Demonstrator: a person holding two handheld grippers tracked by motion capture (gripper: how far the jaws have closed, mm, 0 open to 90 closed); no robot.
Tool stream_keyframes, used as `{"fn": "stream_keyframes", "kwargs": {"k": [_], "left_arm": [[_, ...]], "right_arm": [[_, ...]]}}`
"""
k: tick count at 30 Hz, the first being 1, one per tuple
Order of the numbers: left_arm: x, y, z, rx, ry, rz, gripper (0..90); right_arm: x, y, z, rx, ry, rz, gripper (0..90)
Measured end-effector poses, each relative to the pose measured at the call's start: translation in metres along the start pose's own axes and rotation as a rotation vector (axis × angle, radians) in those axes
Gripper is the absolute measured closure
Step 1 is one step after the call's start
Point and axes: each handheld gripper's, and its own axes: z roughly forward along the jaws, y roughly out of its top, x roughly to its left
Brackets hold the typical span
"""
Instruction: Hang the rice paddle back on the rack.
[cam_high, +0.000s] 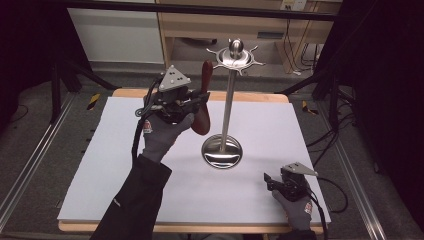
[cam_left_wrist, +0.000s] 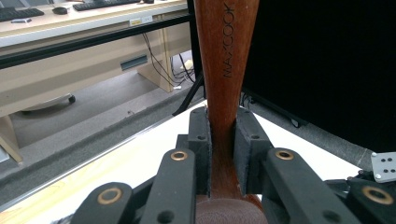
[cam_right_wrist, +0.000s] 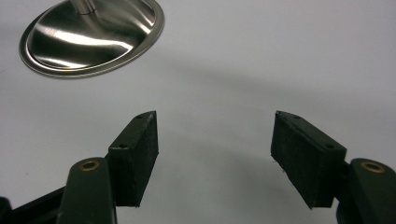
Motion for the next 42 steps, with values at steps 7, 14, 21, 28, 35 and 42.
{"fn": "stream_keyframes", "kwargs": {"k": [7, 14, 21, 28, 35, 42], "left_arm": [[0.0, 0.001, 0.005, 0.007, -0.004, -0.006, 77.9], [-0.001, 0.001, 0.01, 0.009, -0.011, -0.009, 77.8], [-0.002, 0.001, 0.015, 0.007, -0.012, -0.014, 77.8], [-0.003, 0.001, 0.019, 0.002, -0.008, -0.022, 77.8], [-0.005, 0.0, 0.025, -0.017, -0.005, -0.033, 77.7], [-0.006, -0.001, 0.026, -0.031, 0.002, -0.036, 77.4]], "right_arm": [[0.0, 0.0, 0.0, 0.0, 0.001, -0.001, 32.3], [0.0, 0.0, 0.0, 0.0, 0.004, 0.004, 32.5], [0.0, 0.0, 0.0, 0.0, 0.005, 0.004, 32.5], [0.0, 0.0, 0.0, 0.0, 0.002, 0.001, 32.5], [0.0, 0.0, 0.0, 0.002, 0.002, 0.001, 32.4], [0.0, 0.0, 0.0, 0.002, 0.002, 0.0, 32.4]]}}
